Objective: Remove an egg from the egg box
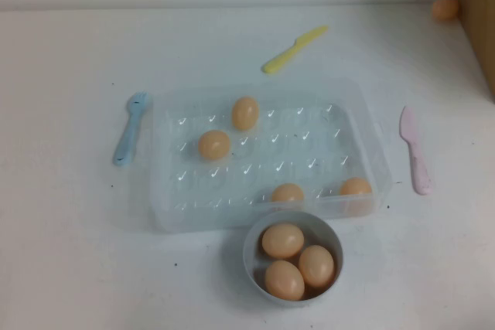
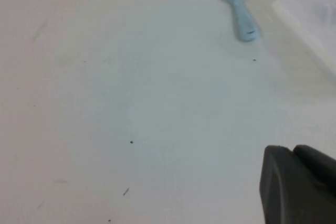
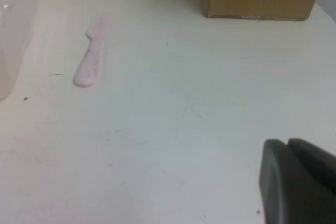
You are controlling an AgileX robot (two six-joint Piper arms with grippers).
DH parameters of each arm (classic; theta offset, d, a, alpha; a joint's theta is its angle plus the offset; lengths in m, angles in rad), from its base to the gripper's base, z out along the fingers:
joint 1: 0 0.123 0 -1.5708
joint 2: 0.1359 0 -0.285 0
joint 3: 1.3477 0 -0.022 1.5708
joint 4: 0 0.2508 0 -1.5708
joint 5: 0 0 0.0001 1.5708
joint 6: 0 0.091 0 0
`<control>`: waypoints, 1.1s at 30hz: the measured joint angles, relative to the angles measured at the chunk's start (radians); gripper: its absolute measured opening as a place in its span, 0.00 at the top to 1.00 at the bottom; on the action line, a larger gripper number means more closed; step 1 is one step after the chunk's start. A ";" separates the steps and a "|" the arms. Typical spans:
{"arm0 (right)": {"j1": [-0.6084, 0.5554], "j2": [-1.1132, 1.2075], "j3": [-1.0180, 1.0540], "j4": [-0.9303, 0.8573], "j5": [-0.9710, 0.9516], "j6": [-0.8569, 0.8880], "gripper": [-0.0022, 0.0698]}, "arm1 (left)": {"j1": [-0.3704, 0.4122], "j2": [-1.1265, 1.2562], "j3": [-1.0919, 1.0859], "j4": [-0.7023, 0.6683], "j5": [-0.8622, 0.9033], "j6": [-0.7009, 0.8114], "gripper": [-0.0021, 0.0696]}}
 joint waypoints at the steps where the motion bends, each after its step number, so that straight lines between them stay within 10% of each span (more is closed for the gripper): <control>1: 0.000 0.000 0.000 0.000 0.000 0.000 0.99 | 0.000 0.000 0.000 0.000 0.000 0.000 0.98; 27: 0.000 0.000 0.000 0.128 0.000 0.000 0.99 | 0.026 0.000 0.000 -0.043 0.000 0.000 0.98; 33: 0.000 0.000 0.000 0.511 -0.063 0.000 0.99 | 0.026 0.000 0.000 -0.043 0.000 0.000 0.98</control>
